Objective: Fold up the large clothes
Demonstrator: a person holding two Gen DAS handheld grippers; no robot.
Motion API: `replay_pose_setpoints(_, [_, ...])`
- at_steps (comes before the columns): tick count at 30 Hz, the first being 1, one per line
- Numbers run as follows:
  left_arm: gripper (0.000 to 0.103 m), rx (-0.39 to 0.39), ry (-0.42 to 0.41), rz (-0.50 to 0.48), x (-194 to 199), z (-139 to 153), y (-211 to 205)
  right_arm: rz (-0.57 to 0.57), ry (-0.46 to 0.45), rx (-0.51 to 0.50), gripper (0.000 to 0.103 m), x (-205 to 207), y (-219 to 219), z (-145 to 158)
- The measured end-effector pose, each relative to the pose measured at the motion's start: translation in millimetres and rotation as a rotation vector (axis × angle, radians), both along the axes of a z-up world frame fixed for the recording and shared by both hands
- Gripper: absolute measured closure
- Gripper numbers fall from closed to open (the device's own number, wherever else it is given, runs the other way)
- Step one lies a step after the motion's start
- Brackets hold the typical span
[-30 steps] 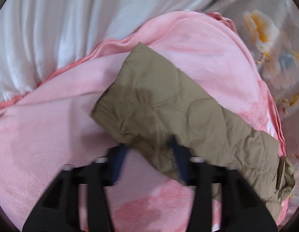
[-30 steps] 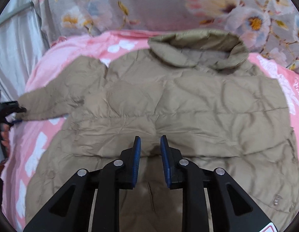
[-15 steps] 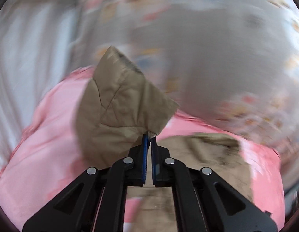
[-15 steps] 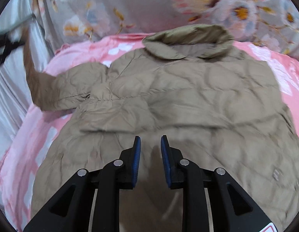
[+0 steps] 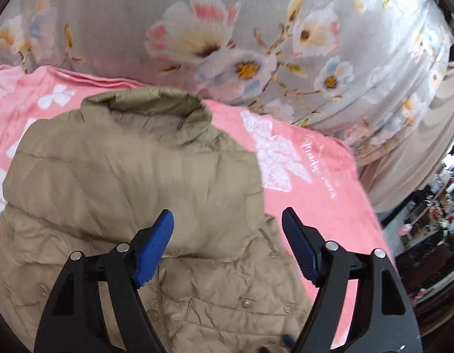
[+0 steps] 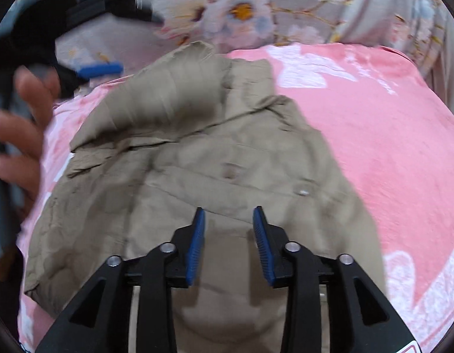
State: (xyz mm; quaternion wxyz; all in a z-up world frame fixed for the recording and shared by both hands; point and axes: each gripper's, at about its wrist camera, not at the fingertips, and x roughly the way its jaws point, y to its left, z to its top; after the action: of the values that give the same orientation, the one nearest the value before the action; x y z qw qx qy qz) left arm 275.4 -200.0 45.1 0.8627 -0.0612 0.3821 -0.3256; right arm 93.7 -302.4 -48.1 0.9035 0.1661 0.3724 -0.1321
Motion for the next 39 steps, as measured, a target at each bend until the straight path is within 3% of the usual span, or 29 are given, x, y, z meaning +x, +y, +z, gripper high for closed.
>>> replay_pose_setpoints(4, [0.027, -0.030, 0.037, 0.014, 12.5, -9.7, 28.7, -0.030, -0.025, 0.024, 0.056, -6.7, -21.0, 1.8])
replay_pose_setpoints(8, [0.026, -0.044, 0.046, 0.190, 49.0, -13.4, 104.7, -0.031, -0.079, 0.074, 0.051, 11.9, -38.1, 12.5])
replay_pose_setpoints(11, [0.026, -0.065, 0.115, 0.336, 81.0, -31.4, 163.7, -0.046, -0.099, 0.108, 0.049, 35.8, -49.5, 16.2])
replay_pose_setpoints(14, [0.026, -0.091, 0.180, 0.416, 107.7, -52.7, 203.8, -0.050, -0.101, 0.155, 0.049, 65.1, -56.3, 14.8])
replay_pose_setpoints(17, [0.026, -0.149, 0.285, 0.444, 132.4, -84.5, 232.7, -0.048, -0.084, 0.166, 0.049, 93.7, -55.8, 11.1])
replay_pose_setpoints(20, [0.029, -0.291, 0.429, 0.481, 148.6, -121.7, 256.6, -0.066, -0.069, 0.184, 0.049, 116.4, -55.0, 3.9])
replay_pose_setpoints(22, [0.030, -0.326, 0.437, 0.487, 150.2, -126.8, 256.2, -0.064, -0.053, 0.173, 0.050, 129.1, -50.3, -0.5])
replay_pose_setpoints(23, [0.031, -0.336, 0.433, 0.490, 150.0, -126.3, 256.4, -0.056, -0.043, 0.176, 0.055, 133.6, -47.9, -2.9])
replay_pose_setpoints(24, [0.040, -0.347, 0.430, 0.486, 150.9, -124.7, 255.4, -0.042, -0.035, 0.184, 0.085, 138.0, -45.9, -5.1])
replay_pose_setpoints(25, [0.046, -0.352, 0.429, 0.483, 152.4, -122.6, 253.8, -0.027, -0.027, 0.180, 0.101, 141.9, -42.9, -5.2])
replay_pose_setpoints(27, [0.065, -0.333, 0.424, 0.503, 155.6, -117.0, 252.3, -0.022, -0.063, 0.145, 0.101, 137.4, -41.4, 6.2])
replay_pose_setpoints(29, [0.077, -0.336, 0.424, 0.513, 159.0, -115.1, 252.5, -0.031, -0.128, 0.101, 0.102, 126.2, -43.3, 26.7])
replay_pose_setpoints(32, [0.084, -0.336, 0.408, 0.496, 157.2, -115.5, 251.0, -0.042, -0.179, 0.064, 0.102, 109.8, -52.0, 48.0])
replay_pose_setpoints(35, [0.085, -0.243, 0.347, 0.501, 146.7, -116.4, 236.3, -0.059, -0.085, 0.024, 0.102, 118.1, -57.1, 30.0])
replay_pose_setpoints(39, [0.085, -0.097, 0.261, 0.523, 137.7, -117.4, 219.7, -0.053, 0.070, -0.001, 0.102, 139.4, -55.2, -17.7])
